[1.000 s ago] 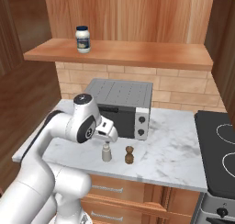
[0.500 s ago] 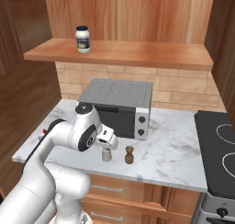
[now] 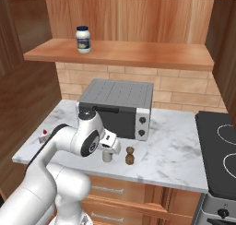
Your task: There are various items on the counter. Only move the condiments/shakers into the cabinet.
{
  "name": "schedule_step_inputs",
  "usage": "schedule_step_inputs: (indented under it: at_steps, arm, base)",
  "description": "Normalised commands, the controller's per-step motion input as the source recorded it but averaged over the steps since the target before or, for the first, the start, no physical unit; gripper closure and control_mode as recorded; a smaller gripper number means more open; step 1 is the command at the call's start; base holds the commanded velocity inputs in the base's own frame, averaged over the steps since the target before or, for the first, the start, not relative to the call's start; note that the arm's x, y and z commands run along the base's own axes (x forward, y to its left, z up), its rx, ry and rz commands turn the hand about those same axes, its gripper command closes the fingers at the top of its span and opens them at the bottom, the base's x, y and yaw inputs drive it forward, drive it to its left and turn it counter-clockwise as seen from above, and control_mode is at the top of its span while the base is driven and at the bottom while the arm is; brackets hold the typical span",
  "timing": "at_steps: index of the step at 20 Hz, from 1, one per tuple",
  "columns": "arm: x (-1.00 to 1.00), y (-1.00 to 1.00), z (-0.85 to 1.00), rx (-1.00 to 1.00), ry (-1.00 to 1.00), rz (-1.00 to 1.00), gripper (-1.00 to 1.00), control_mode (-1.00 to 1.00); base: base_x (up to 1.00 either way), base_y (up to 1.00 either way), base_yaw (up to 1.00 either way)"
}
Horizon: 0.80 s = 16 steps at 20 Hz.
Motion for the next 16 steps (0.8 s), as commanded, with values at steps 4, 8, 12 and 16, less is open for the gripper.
schedule_step_inputs:
  at_steps: [4, 8, 12, 16]
  arm:
    - [0.00, -0.02, -0.12, 0.00, -0.04, 0.00, -1.00, -1.00]
    - [0.00, 0.00, -0.13, 0.00, -0.05, 0.00, -1.00, -1.00]
    - [0.00, 0.00, -0.13, 0.00, -0.05, 0.00, -1.00, -1.00]
    - [0.00, 0.00, -0.09, 0.00, -0.04, 0.00, -1.00, -1.00]
  base:
    - [0.00, 0.00, 0.00]
    - [0.00, 0.00, 0.00]
    - [0.00, 0.00, 0.00]
    - [0.00, 0.00, 0.00]
